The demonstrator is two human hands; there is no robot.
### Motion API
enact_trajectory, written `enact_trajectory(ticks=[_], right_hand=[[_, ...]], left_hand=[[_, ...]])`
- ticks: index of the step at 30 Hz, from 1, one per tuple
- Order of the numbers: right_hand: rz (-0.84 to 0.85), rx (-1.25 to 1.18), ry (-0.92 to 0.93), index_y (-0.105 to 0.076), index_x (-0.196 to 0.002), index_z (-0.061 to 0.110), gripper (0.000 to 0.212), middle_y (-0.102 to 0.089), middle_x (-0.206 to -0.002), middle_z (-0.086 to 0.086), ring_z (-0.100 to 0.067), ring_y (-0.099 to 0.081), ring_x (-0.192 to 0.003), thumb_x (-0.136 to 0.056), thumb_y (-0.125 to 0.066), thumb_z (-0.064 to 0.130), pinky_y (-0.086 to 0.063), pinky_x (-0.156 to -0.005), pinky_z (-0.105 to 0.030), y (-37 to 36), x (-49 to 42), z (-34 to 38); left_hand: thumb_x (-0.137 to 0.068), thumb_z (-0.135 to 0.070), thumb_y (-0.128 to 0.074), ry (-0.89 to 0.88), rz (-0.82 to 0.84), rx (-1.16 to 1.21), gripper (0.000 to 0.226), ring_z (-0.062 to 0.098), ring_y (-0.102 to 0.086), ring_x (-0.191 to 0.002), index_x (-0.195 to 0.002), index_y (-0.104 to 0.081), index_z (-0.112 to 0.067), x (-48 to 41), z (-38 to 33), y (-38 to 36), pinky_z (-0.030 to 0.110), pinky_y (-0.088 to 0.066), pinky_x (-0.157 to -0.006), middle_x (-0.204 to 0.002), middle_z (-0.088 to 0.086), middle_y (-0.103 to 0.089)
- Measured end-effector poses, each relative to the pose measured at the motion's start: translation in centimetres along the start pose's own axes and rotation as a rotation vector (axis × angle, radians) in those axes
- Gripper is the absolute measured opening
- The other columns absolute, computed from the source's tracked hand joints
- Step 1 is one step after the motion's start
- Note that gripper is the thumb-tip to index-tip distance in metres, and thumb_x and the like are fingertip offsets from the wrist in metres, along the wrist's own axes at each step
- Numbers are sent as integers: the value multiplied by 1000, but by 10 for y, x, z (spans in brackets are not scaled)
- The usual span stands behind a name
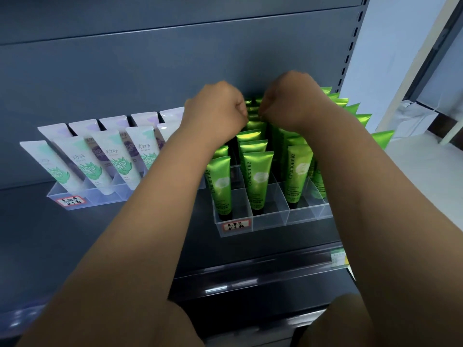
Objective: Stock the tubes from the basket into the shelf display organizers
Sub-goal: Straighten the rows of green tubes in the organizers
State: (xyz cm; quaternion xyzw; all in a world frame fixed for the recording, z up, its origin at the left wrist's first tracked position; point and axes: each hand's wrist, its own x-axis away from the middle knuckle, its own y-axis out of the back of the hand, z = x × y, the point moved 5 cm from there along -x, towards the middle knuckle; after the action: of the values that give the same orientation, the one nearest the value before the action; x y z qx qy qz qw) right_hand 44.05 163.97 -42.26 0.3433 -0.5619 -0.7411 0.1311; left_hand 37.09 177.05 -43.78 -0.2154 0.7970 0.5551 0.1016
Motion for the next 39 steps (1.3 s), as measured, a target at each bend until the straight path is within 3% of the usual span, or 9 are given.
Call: enact_trajectory(ticks=[5,12,17,23,28,39], right_hand=[[42,45,-11,-79,-100,19,22,-71,-104,-10,-35,-63,-101,-89,-60,25,-54,-85,-35,-2,2,-2],[10,-37,-18,-80,-99,22,20,-72,-103,-7,-31,-63,-101,-87,-64,22,-54,-84,-34,-2,5,-1],[20,-50,36,-81,-103,21,21,-72,-108,-8,-31,-63,-105,-89,-65,22,-53,-89,-36,1,7,5],[8,-129,30,-81,-102,26,18,-72,-106,-2,-24,-62,-104,-87,-71,27,-38,-78,-24,1,9,4],[5,-189,33,-81,-97,28,14,-73,-103,-2,-23,-64,-103,-85,-73,28,-48,-83,-28,-1,10,9],[6,-210,41,-81,-99,27,15,-73,-103,-3,-20,-63,-102,-86,-74,27,-36,-78,-20,-1,14,14]], left_hand=[[-74,-22,-70,17,-10,1,9,22,-67,-91,-72,-73,-30,-11,-1,4,44,-56,-88,-85,-9,-72],[-66,-27,-59,5,55,-32,23,26,-69,-88,-79,-78,-28,-16,1,2,44,-57,-86,-85,-4,-74],[-66,-24,-67,49,83,-43,16,28,-68,-82,-79,-76,-26,-15,1,-5,44,-59,-82,-81,-2,-72],[-71,-23,-73,49,61,-63,10,26,-68,-86,-78,-78,-27,-16,7,-4,44,-57,-86,-82,-4,-72],[-73,-25,-76,68,44,-43,7,24,-67,-90,-77,-77,-31,-14,13,3,43,-58,-86,-82,-6,-71],[-72,-24,-72,87,41,-110,11,28,-66,-87,-81,-78,-24,-12,18,2,43,-58,-84,-83,-2,-70]])
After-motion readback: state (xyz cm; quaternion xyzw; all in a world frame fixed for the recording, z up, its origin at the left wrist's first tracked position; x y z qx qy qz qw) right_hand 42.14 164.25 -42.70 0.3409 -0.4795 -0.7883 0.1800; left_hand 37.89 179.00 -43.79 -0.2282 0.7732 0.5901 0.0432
